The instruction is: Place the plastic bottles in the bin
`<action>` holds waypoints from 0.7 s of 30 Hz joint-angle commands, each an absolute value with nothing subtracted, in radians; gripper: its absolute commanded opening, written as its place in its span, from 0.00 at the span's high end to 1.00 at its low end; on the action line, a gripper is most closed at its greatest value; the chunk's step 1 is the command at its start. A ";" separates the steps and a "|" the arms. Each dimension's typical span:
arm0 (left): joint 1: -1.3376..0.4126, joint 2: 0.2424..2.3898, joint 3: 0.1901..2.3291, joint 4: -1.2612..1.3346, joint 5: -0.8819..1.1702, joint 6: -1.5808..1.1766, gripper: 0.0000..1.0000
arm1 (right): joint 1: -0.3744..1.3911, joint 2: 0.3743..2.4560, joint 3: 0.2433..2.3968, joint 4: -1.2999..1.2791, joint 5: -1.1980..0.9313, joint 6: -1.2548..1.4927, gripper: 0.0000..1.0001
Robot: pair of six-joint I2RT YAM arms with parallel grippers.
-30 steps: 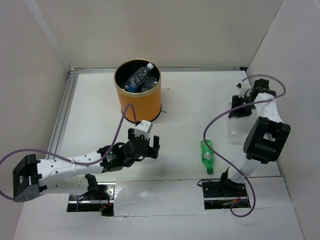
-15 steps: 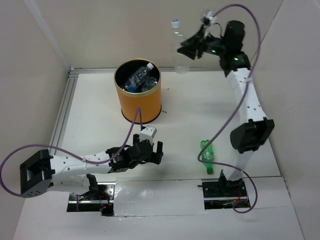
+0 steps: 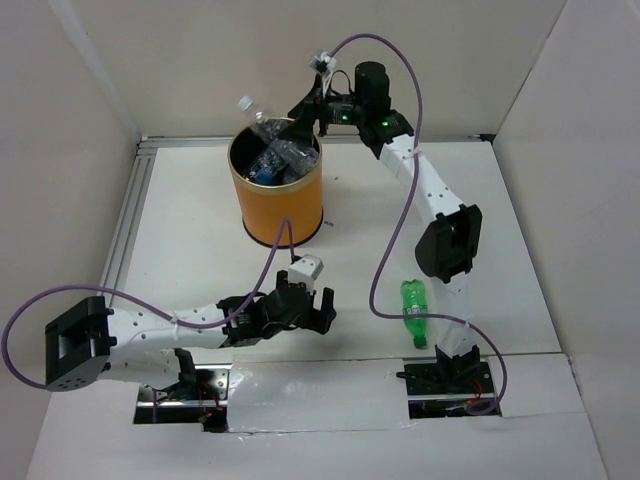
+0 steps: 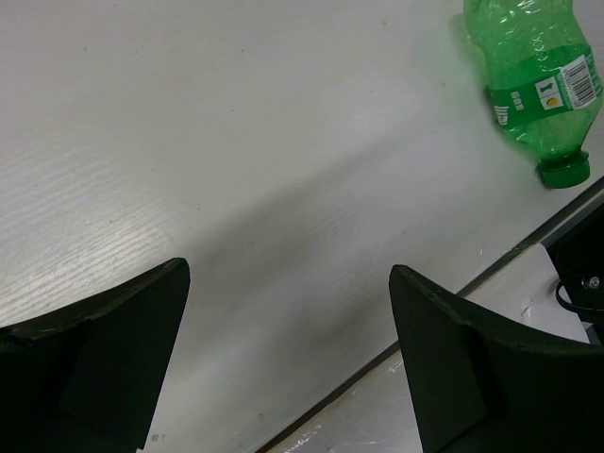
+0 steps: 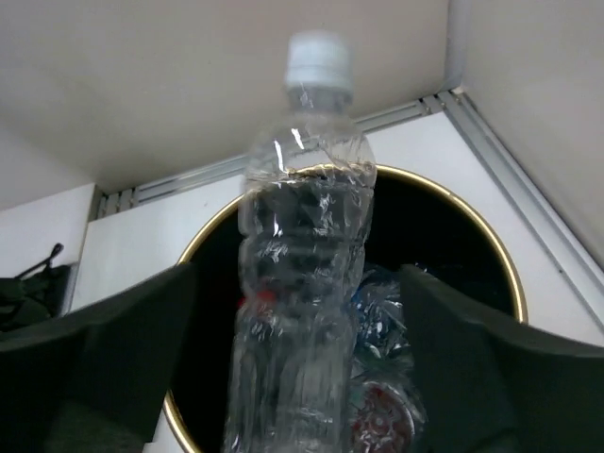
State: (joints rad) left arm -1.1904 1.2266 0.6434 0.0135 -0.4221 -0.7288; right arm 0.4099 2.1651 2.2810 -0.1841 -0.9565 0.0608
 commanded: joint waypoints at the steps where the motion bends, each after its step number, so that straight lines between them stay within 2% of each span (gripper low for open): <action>1: -1.197 1.261 0.712 0.103 -0.397 -0.677 0.01 | 0.396 2.154 2.316 -0.149 -0.954 0.075 0.00; 6: -1.197 1.449 0.903 0.144 -0.315 -0.629 0.01 | 0.287 2.057 2.359 -0.257 -0.922 0.029 0.00; 11: -1.197 1.658 1.113 0.066 -0.220 -0.701 0.01 | 0.129 1.907 2.199 -0.454 -0.838 -0.103 0.00; 16: -1.206 1.848 1.325 -0.110 -0.195 -0.817 0.01 | -0.145 1.642 1.737 -0.500 -0.854 -0.196 0.00; 21: -1.206 1.936 1.426 -0.063 -0.123 -0.876 0.01 | -0.377 1.461 1.404 -0.577 -0.940 -0.287 0.00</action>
State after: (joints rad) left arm -1.2015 1.8988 1.3437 -0.0711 -0.1802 -0.8043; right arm -0.3248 1.5562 1.5215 -0.4934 -0.8669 -0.1944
